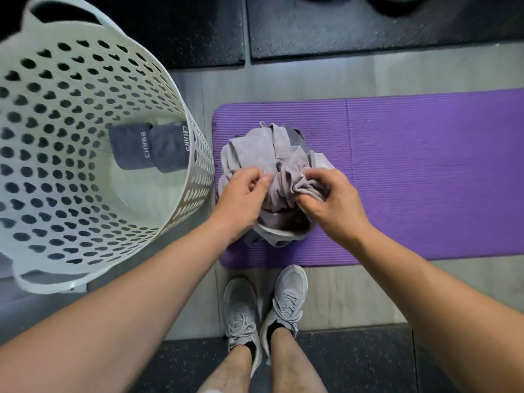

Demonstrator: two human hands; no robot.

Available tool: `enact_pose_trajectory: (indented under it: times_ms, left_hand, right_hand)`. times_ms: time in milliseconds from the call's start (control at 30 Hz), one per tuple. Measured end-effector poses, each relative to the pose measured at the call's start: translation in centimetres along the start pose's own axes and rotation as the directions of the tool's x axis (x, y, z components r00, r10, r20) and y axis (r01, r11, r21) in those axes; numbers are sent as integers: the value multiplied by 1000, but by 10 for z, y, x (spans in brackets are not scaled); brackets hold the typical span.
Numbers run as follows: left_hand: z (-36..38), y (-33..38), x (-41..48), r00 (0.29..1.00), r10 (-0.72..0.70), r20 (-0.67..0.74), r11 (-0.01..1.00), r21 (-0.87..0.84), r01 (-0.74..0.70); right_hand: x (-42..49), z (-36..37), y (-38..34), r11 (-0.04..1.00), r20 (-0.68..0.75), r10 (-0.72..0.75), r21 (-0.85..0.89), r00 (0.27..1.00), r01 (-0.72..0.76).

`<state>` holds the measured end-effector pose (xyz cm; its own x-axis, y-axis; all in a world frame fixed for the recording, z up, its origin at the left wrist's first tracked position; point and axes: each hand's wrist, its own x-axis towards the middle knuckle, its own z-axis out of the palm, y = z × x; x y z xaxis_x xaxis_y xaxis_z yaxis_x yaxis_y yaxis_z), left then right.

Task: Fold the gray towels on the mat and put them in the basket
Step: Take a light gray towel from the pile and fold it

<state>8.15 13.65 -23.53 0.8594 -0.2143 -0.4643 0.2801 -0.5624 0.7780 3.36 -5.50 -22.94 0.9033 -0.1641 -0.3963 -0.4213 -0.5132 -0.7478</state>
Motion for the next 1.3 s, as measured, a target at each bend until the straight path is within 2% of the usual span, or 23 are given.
enact_pose_trajectory:
  times_ms: [200, 367, 500, 633, 867, 1067, 1300]
  left_hand:
    - [-14, 82, -38, 999, 41, 11, 974, -225, -37]
    - [3, 153, -52, 992, 119, 33, 953, -285, -104]
    - [46, 206, -54, 984, 170, 58, 927, -348, -139]
    - [112, 259, -55, 984, 164, 67, 920, -371, -127]
    - [263, 331, -49, 997, 83, -10, 930, -358, -81]
    - [375, 346, -15, 1000, 12, 3, 938, -348, -10]
    - [477, 327, 50, 997, -22, 77, 980, -194, 36]
  right_hand:
    - [-42, -60, -49, 983, -111, -19, 177, 994, 39]
    - [-66, -119, -58, 966, -222, -10, 249, 975, 67]
    - [-79, -181, -42, 962, -295, 1, 263, 956, 80]
    - [-85, -255, -4, 956, -327, 9, 280, 945, 87]
    - [-80, -384, 93, 962, -297, -31, 249, 954, 109]
    - [-49, -463, 189, 993, -221, 4, 119, 975, 23]
    - [8, -496, 290, 997, -188, 77, 29, 979, -72]
